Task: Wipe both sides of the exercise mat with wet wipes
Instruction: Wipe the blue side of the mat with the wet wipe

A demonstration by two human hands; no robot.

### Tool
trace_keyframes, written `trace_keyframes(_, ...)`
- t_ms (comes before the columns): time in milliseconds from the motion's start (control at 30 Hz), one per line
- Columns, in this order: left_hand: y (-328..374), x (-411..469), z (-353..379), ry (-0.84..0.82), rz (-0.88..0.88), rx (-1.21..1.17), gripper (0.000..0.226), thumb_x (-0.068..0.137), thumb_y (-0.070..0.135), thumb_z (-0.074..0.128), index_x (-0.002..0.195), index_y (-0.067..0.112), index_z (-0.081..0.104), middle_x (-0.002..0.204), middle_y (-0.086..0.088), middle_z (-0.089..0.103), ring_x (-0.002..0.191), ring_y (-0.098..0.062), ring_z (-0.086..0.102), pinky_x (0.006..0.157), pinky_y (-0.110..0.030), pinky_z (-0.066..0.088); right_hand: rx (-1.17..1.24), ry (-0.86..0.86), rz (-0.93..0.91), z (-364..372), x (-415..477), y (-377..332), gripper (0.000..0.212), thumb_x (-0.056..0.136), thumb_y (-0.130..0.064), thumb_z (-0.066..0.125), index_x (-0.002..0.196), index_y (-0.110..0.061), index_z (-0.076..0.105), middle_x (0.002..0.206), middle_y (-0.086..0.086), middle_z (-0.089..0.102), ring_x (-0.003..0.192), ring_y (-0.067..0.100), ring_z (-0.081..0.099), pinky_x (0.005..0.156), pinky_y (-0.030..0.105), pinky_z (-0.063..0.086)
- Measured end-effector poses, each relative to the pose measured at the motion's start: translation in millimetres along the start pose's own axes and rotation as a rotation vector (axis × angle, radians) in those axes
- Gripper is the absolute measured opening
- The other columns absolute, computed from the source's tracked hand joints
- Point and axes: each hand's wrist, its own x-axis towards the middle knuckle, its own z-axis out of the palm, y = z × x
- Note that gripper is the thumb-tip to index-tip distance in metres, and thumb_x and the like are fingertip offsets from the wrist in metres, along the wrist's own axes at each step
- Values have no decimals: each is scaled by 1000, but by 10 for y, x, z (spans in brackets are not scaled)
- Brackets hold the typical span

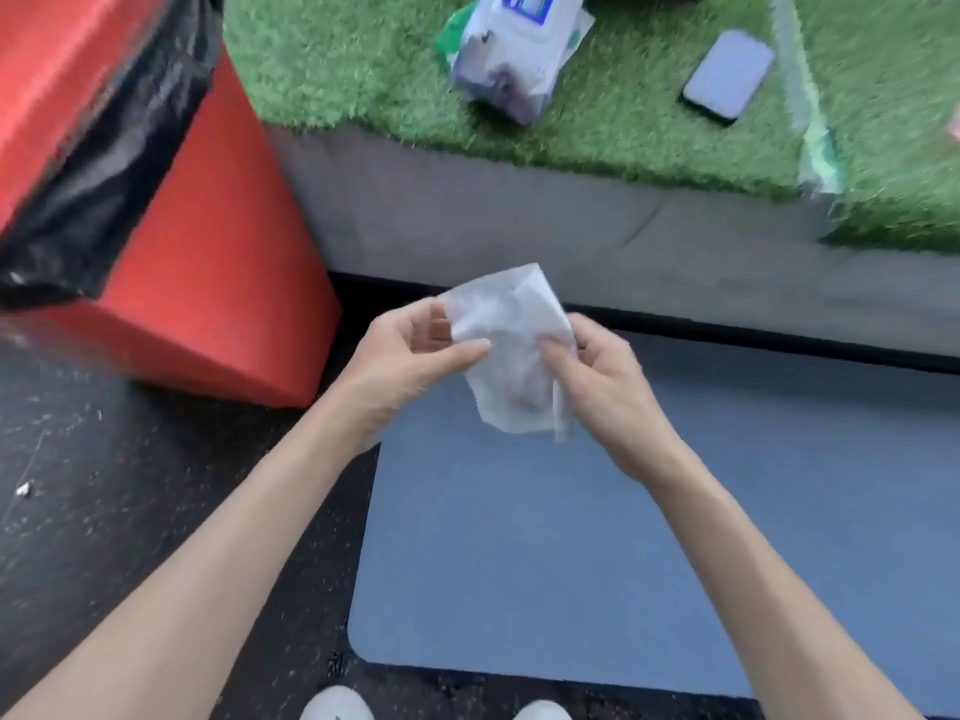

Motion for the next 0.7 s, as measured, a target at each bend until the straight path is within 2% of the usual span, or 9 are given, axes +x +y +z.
trace_keyframes(67, -361, 100, -162, -52, 5, 47, 18, 91, 6, 65, 107, 13, 63, 98, 2, 74, 87, -8, 69, 76, -19, 52, 166, -19, -6, 222, 155, 283, 14, 101, -10, 46, 100, -9, 60, 91, 5, 63, 85, 17, 60, 74, 35, 51)
trace_keyframes(133, -716, 238, -288, -79, 12, 85, 9, 99, 7, 55, 106, 13, 55, 103, -8, 73, 91, -15, 70, 79, -26, 55, 235, -37, -14, 439, 324, 581, 16, 103, -10, 44, 103, -13, 59, 91, 2, 64, 86, 17, 63, 71, 31, 53)
trace_keyframes(200, -1069, 397, -408, -57, 59, 128, 9, 102, 7, 49, 109, 12, 51, 100, -16, 73, 87, -20, 71, 75, -30, 57, 168, -46, -42, 629, 510, 890, 14, 103, -12, 45, 104, -13, 60, 86, 4, 64, 81, 20, 64, 66, 30, 55)
trace_keyframes(300, -1545, 664, -546, 13, 157, 224, 14, 100, 11, 50, 109, 20, 57, 97, -18, 72, 87, -40, 68, 80, -51, 55, 19, -99, -89, 814, 764, 1321, 12, 98, -10, 53, 108, -11, 60, 91, 20, 68, 85, 37, 68, 70, 45, 60)
trace_keyframes(333, -1695, 749, -588, 35, 171, 228, 12, 99, 12, 51, 105, 19, 60, 95, -16, 73, 85, -40, 69, 78, -50, 55, -14, -117, -94, 848, 841, 1452, 15, 96, -7, 54, 109, -11, 59, 89, 19, 70, 85, 37, 68, 71, 45, 60)
trace_keyframes(400, -1993, 911, -662, 76, 190, 237, 15, 98, 10, 55, 91, 17, 66, 83, -7, 70, 71, -25, 64, 65, -36, 51, -38, -139, -96, 897, 986, 1697, 20, 94, -1, 53, 110, -12, 58, 84, 19, 71, 79, 37, 69, 68, 42, 58)
trace_keyframes(500, -2402, 1109, -727, 119, 176, 270, 40, 94, 1, 50, 71, 28, 69, 71, 2, 61, 66, -19, 52, 61, -31, 40, -59, -119, -79, 939, 1184, 2074, 28, 93, 3, 45, 106, -18, 58, 75, 29, 61, 62, 32, 60, 66, 44, 54)
trace_keyframes(600, -2710, 1256, -803, 131, 148, 228, 46, 96, 1, 48, 69, 31, 70, 78, 11, 67, 73, -10, 60, 63, -24, 46, -29, -102, -67, 980, 1315, 2383, 28, 94, 3, 43, 102, -19, 57, 66, 13, 61, 60, 20, 59, 66, 43, 56)
trace_keyframes(700, -2931, 1374, -859, 117, 157, 219, 45, 99, 2, 47, 79, 33, 72, 94, 5, 70, 84, -20, 61, 76, -40, 50, 30, -81, -91, 1030, 1357, 2602, 32, 94, 5, 39, 99, -20, 57, 68, 7, 64, 62, 22, 61, 66, 39, 58)
